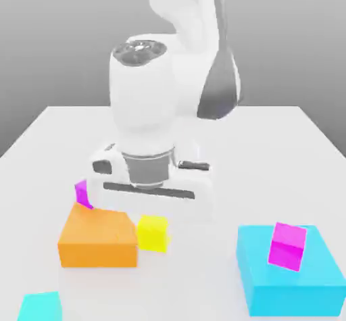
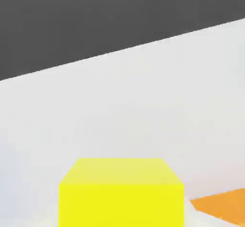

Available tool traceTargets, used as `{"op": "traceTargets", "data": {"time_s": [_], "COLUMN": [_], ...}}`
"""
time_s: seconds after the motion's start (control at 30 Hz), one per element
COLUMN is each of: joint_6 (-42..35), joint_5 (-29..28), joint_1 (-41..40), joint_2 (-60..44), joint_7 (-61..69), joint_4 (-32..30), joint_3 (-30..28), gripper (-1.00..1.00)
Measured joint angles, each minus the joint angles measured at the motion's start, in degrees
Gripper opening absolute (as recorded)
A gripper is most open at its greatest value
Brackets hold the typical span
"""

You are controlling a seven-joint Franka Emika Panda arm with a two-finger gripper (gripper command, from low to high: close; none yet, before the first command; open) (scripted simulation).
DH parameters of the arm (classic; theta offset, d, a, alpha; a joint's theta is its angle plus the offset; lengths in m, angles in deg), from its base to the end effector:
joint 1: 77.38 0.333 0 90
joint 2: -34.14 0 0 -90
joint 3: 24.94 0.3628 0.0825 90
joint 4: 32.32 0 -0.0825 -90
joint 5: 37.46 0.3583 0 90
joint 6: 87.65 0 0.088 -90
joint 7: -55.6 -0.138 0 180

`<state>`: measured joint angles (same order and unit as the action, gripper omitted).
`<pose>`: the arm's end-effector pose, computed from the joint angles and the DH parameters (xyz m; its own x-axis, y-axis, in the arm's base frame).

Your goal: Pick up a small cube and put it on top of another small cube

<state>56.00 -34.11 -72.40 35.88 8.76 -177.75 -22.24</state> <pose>0.4340 0.0591 0.3202 0.7447 -0.6669 -0.0252 -0.6674 -0.7444 -0.0216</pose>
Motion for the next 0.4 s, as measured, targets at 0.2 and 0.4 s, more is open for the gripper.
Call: {"op": "traceTargets", "data": {"time_s": [0.2, 0.4], "joint_6": [-3.5, 2.4], "joint_5": [-2.6, -3.9], "joint_1": [12.0, 12.5], "joint_2": [0.3, -4.7], "joint_7": [5.7, 5.1], "joint_4": [3.3, 2.2], "joint_3": [5.5, 5.1], "gripper": [-1.00, 1.00]}}
